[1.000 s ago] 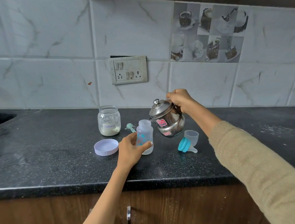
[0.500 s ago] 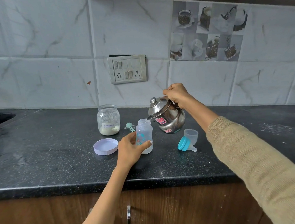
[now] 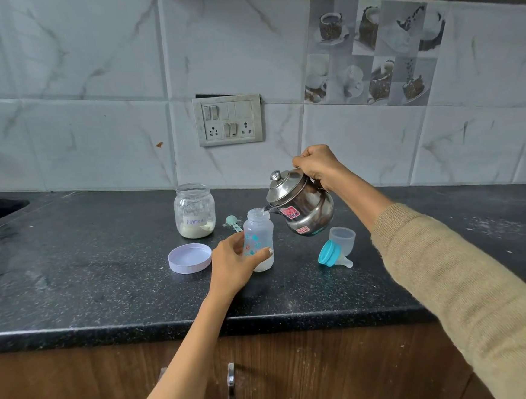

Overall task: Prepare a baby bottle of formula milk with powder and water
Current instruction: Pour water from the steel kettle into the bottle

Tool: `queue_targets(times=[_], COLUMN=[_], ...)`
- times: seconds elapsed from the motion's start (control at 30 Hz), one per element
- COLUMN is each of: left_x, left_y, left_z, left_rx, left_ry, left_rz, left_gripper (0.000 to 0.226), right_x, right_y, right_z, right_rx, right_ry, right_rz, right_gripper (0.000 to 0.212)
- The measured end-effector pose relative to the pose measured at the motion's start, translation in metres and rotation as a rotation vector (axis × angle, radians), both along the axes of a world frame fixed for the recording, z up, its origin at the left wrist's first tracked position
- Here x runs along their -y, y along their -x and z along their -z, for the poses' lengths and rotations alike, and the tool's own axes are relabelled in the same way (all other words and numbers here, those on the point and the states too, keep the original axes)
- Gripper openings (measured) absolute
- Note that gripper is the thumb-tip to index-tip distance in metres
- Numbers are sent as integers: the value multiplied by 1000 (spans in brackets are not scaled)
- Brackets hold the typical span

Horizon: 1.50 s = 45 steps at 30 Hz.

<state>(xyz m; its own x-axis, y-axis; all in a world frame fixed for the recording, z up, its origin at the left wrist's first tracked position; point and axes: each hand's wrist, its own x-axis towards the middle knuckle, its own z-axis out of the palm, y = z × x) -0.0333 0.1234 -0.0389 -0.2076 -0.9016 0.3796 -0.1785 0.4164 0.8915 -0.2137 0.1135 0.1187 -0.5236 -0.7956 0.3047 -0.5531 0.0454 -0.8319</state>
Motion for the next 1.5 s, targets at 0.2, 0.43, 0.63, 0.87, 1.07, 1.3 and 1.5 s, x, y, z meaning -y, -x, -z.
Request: queue_targets(times=[0.2,0.43,0.63,0.87,1.07,1.3,1.5], left_x=[2,1,0,-4,-3,-1,-1], left_y=[0,-1,-1,-2,-2,-1,-1], left_z=[1,1,1,-2,-1,1,0], left_rx=[5,5,2,-3,3,11,8], left_ry=[-6,-6,-9,-1,-11,-21,-19], left_rz=[0,-1,-3,4,3,-7,-5], left_gripper=[49,48,47,37,42,52,51], right_x=[0,-1,-2,-2,-1,0,1], right_y=[0,-1,-3,-3,-3,-4,-6], right_z=[-1,-2,-4,-4,-5,-6,-7], right_rx=[-10,-25,-40,-45,-57,-61,-78], right_ry=[-7,-13,-20,-20,-18,-14,-21], right_rz=[0,0,2,-3,-2,-13,-6], right_gripper=[25,24,24,26,29,26,26])
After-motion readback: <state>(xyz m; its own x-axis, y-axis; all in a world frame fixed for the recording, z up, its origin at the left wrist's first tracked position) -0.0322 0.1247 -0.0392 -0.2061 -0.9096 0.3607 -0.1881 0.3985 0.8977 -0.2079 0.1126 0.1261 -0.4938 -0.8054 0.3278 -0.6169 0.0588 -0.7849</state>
